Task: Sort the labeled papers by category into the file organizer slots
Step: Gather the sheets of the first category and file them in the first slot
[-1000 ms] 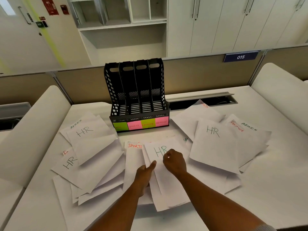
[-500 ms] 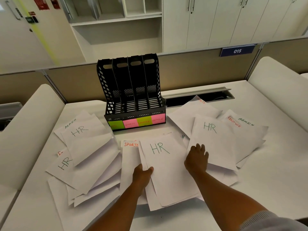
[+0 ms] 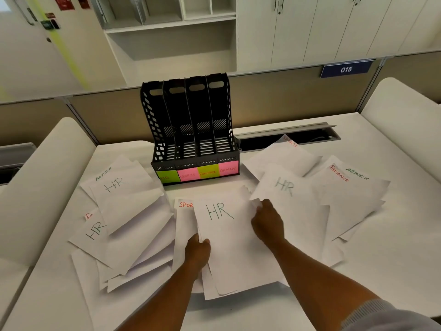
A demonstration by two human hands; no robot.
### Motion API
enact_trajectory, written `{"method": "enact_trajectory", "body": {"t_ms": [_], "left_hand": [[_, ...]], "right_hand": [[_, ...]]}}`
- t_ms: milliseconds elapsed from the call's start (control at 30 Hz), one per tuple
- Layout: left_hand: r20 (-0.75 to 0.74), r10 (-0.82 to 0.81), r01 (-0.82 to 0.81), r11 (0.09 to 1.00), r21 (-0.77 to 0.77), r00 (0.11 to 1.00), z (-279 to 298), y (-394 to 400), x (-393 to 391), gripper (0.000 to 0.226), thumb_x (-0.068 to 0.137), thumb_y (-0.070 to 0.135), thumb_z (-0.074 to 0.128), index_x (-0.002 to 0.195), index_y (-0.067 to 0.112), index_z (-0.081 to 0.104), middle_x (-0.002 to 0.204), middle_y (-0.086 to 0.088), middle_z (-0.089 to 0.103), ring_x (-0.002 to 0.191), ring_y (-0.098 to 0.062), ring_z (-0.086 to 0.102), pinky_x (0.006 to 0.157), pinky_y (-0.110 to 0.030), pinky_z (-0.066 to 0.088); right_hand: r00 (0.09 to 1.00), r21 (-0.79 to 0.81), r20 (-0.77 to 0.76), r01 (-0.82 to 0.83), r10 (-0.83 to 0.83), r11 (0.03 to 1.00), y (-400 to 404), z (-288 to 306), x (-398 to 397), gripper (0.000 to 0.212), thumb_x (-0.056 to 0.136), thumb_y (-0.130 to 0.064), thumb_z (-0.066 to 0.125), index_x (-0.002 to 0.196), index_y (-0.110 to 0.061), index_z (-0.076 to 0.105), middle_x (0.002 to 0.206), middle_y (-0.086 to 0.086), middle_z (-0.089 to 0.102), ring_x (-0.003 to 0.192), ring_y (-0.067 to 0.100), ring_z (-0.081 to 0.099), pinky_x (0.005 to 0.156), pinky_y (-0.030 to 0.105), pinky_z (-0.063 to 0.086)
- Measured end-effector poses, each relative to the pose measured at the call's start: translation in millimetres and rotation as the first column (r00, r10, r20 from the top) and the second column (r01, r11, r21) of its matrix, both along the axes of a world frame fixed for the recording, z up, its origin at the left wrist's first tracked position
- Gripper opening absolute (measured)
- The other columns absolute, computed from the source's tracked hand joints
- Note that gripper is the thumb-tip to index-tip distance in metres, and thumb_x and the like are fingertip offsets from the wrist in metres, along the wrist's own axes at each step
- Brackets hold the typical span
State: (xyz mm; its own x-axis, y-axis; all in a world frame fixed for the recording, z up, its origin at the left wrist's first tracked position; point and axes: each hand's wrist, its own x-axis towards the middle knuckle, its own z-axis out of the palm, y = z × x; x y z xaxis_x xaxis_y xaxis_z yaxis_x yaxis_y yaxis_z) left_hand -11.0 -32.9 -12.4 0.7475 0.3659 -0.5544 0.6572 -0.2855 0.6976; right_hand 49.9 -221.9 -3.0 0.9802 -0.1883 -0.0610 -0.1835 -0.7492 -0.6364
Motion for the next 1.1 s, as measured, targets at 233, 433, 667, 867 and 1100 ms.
{"method": "enact_trajectory", "body": {"t_ms": [233, 433, 667, 867, 1100], "left_hand": [[-0.014, 0.061, -0.062, 0.998, -0.023, 0.998, 1.3, 8.3, 5.7, 0.031, 0.099, 0.014, 0.043, 0.128, 0.005, 0.051, 0.126, -0.015, 0.058, 0.102, -0.026, 0.056, 0.089, -0.031, 0.045], [-0.053, 0.141, -0.145, 0.986, -0.084, 0.989, 3.8, 17.5, 11.1, 0.035, 0.101, 0.022, 0.042, 0.127, 0.001, 0.052, 0.123, -0.019, 0.058, 0.107, -0.033, 0.057, 0.098, -0.037, 0.046], [0.050, 0.049, -0.042, 0.992, -0.119, 0.998, 0.0, 21.2, 4.8, 0.045, 0.094, 0.034, 0.058, 0.133, 0.013, 0.050, 0.133, -0.008, 0.058, 0.115, -0.031, 0.055, 0.097, -0.040, 0.046], [0.075, 0.058, -0.054, 0.997, -0.054, 0.995, 0.4, 22.2, 5.2, 0.044, 0.094, 0.030, 0.059, 0.133, 0.013, 0.049, 0.133, -0.009, 0.057, 0.120, -0.033, 0.054, 0.101, -0.043, 0.045], [0.076, 0.110, -0.098, 0.985, -0.142, 0.991, -2.2, 29.3, 7.5, 0.045, 0.096, 0.021, 0.055, 0.138, 0.013, 0.042, 0.138, -0.008, 0.052, 0.126, -0.032, 0.050, 0.104, -0.041, 0.042]], "right_hand": [[0.866, -0.011, 0.011, -0.500, 0.500, 0.866, 20.0, -9.0, -17.9, 0.014, 0.096, -0.024, 0.042, 0.102, -0.012, 0.041, 0.078, 0.013, 0.062, 0.074, 0.037, 0.060, 0.060, 0.033, 0.037], [0.678, -0.130, -0.049, -0.732, 0.734, 0.668, 38.6, -11.8, -32.4, 0.027, 0.095, -0.033, 0.043, 0.114, -0.013, 0.043, 0.089, 0.014, 0.065, 0.077, 0.030, 0.060, 0.070, 0.038, 0.049], [0.662, -0.147, -0.033, -0.744, 0.749, 0.651, 36.8, -19.8, -37.2, 0.036, 0.091, -0.054, 0.041, 0.112, -0.024, 0.047, 0.101, 0.002, 0.069, 0.082, 0.022, 0.063, 0.073, 0.029, 0.047], [0.847, -0.030, 0.069, -0.527, 0.528, 0.849, 28.8, -17.4, -31.5, 0.058, 0.079, -0.082, 0.030, 0.098, -0.033, 0.055, 0.102, -0.013, 0.067, 0.088, 0.008, 0.060, 0.073, 0.022, 0.042], [0.995, -0.049, 0.053, -0.082, 0.085, 0.995, 13.4, -26.3, -13.0, 0.046, 0.089, -0.042, 0.057, 0.123, -0.012, 0.048, 0.122, 0.005, 0.052, 0.112, 0.024, 0.052, 0.091, 0.038, 0.047]]}}
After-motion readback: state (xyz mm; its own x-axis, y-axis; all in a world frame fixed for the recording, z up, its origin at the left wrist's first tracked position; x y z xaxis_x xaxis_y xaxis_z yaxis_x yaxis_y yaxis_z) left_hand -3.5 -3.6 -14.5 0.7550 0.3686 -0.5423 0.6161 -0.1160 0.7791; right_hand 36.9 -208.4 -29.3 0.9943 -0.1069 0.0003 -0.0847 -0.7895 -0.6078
